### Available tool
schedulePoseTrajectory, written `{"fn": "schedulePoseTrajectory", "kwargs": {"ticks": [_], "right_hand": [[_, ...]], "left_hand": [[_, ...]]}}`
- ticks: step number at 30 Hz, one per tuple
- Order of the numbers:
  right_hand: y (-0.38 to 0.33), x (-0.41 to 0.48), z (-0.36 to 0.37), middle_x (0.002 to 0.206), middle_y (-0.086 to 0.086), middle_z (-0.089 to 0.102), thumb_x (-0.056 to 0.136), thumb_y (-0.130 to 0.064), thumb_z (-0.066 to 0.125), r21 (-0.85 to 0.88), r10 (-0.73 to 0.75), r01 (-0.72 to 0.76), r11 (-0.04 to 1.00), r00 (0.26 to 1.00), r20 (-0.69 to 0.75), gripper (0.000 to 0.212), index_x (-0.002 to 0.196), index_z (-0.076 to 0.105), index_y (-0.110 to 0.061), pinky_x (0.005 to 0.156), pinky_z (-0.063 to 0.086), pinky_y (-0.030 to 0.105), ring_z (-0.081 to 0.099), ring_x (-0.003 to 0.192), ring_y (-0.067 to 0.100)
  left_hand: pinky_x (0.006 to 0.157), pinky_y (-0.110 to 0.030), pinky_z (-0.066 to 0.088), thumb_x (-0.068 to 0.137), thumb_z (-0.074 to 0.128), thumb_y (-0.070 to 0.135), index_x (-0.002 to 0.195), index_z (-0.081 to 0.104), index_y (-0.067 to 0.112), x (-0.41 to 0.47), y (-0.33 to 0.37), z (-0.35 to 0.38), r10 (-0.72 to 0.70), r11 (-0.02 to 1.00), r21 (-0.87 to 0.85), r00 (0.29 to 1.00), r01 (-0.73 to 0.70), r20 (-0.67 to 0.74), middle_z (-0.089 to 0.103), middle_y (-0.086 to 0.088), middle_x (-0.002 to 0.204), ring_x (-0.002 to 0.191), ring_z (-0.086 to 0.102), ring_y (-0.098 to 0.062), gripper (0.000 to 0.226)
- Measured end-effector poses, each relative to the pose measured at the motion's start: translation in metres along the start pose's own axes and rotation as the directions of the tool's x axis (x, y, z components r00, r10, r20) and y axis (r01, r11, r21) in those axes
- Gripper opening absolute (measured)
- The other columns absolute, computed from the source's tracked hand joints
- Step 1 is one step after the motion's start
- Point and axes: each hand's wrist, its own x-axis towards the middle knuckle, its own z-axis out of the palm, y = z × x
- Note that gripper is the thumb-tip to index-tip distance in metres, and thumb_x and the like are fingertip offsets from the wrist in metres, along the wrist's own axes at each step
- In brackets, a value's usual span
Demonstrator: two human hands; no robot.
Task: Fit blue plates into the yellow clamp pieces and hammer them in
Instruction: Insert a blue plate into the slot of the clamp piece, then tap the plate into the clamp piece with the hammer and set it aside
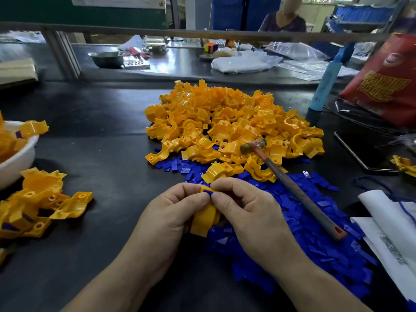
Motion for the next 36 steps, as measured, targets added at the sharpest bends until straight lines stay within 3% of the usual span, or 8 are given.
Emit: {"fn": "schedulePoseTrajectory", "kwargs": {"ticks": [12, 21, 27, 29, 31, 34, 36], "right_hand": [[0.001, 0.002, 0.0, 0.09, -0.007, 0.07, 0.086, -0.024, 0.065, 0.219, 0.061, -0.06, 0.974, 0.998, 0.003, 0.016, 0.094, 0.07, -0.036, 0.063, 0.056, 0.022, 0.069, 0.083, 0.012], [-0.001, 0.0, -0.001, 0.092, -0.011, 0.068, 0.087, -0.023, 0.065, 0.175, 0.033, -0.03, 0.984, 0.999, -0.014, 0.016, 0.094, 0.069, -0.036, 0.064, 0.055, 0.019, 0.066, 0.086, 0.008], [-0.002, -0.002, 0.001, 0.092, -0.015, 0.066, 0.088, -0.025, 0.062, 0.093, -0.028, 0.03, 0.995, 0.999, -0.016, 0.018, 0.093, 0.066, -0.041, 0.06, 0.054, 0.015, 0.065, 0.084, 0.004], [-0.004, -0.003, 0.001, 0.095, -0.018, 0.064, 0.086, -0.031, 0.06, 0.019, -0.058, 0.058, 0.998, 0.998, -0.038, 0.016, 0.095, 0.064, -0.044, 0.064, 0.054, 0.014, 0.063, 0.089, 0.003], [-0.007, -0.001, -0.002, 0.096, -0.02, 0.062, 0.085, -0.037, 0.055, -0.161, -0.116, 0.109, 0.981, 0.993, -0.036, 0.015, 0.097, 0.063, -0.042, 0.071, 0.052, 0.012, 0.06, 0.094, 0.001], [-0.004, 0.006, -0.021, 0.106, -0.018, 0.058, 0.086, -0.044, 0.051, -0.623, -0.293, 0.186, 0.76, 0.953, -0.072, 0.031, 0.111, 0.063, -0.03, 0.08, 0.047, 0.015, 0.054, 0.099, 0.0], [0.0, 0.01, -0.045, 0.112, -0.003, 0.059, 0.084, -0.044, 0.055, -0.808, -0.298, 0.026, 0.589, 0.936, -0.187, 0.039, 0.116, 0.062, -0.023, 0.086, 0.044, 0.029, 0.051, 0.106, 0.013]], "left_hand": [[0.064, -0.028, 0.057, 0.069, 0.071, 0.046, 0.093, 0.076, 0.026, -0.001, 0.0, 0.001, 0.015, 1.0, 0.016, 0.999, -0.016, 0.029, 0.076, -0.014, 0.097, 0.087, 0.075, -0.028, 0.032], [0.07, -0.032, 0.056, 0.073, 0.065, 0.044, 0.093, 0.075, 0.03, -0.002, -0.002, 0.002, 0.059, 0.995, 0.079, 0.998, -0.061, 0.031, 0.077, -0.01, 0.093, 0.084, 0.074, -0.023, 0.026], [0.065, -0.029, 0.055, 0.074, 0.065, 0.044, 0.092, 0.075, 0.029, -0.001, -0.005, 0.0, 0.083, 0.992, 0.095, 0.997, -0.083, 0.001, 0.077, -0.012, 0.092, 0.084, 0.075, -0.028, 0.026], [0.067, -0.03, 0.056, 0.074, 0.066, 0.047, 0.094, 0.075, 0.03, -0.002, -0.004, 0.001, 0.1, 0.986, 0.136, 0.995, -0.098, -0.004, 0.077, -0.01, 0.093, 0.084, 0.074, -0.026, 0.028], [0.07, -0.035, 0.058, 0.07, 0.066, 0.052, 0.096, 0.075, 0.034, -0.002, 0.0, 0.0, 0.109, 0.974, 0.205, 0.994, -0.1, -0.033, 0.077, -0.006, 0.094, 0.084, 0.074, -0.023, 0.033], [0.069, -0.037, 0.061, 0.079, 0.066, 0.048, 0.094, 0.075, 0.041, 0.003, 0.008, -0.015, 0.111, 0.947, 0.317, 0.975, -0.045, -0.194, 0.077, 0.0, 0.089, 0.079, 0.074, -0.019, 0.019], [0.059, -0.024, 0.058, 0.094, 0.062, 0.035, 0.088, 0.076, 0.038, 0.01, 0.01, -0.031, 0.15, 0.893, 0.449, 0.931, 0.016, -0.332, 0.075, 0.009, 0.077, 0.069, 0.07, -0.007, 0.015]]}}
